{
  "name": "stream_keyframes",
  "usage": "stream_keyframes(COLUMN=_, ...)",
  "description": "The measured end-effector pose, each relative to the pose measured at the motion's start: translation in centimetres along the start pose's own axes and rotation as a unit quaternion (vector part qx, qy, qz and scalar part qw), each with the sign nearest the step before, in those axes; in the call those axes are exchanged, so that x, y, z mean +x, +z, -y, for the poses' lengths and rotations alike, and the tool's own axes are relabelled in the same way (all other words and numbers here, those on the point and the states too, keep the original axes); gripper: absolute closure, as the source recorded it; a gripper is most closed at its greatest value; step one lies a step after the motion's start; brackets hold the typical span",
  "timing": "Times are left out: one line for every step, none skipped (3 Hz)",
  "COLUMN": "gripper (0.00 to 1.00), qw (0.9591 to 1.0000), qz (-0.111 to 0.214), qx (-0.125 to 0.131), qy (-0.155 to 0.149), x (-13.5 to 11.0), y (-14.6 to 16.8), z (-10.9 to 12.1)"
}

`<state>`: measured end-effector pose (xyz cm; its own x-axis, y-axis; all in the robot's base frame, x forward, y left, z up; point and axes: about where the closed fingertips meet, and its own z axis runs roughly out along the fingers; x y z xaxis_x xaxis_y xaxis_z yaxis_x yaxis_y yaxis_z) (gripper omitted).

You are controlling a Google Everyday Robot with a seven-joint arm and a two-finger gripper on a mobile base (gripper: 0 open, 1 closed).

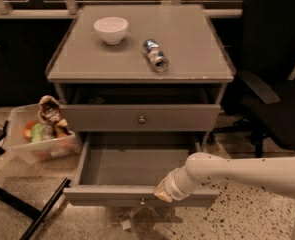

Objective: Open middle drawer

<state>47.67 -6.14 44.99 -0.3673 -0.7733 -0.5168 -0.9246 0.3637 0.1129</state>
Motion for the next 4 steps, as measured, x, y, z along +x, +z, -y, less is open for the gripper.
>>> stream_keyframes(gripper=0.35, qw=0.9986, qz=0.028, qx=0.014, qy=-0.043, x=-2.4, y=-2.4, z=-2.0)
stream_keyframes(gripper=0.12, qw=0.9926, qz=0.064, qx=0.03, qy=-0.098, x=-5.7, y=-5.4, z=-4.6)
stream_keyframes(gripper=0.0, qw=0.9872, qz=0.083, qx=0.042, qy=-0.129, x=-7.6, y=-7.1, z=-5.9)
stream_keyframes(gripper=0.0, qw=0.9866, qz=0.092, qx=0.04, qy=-0.128, x=-7.1, y=-7.1, z=-5.1)
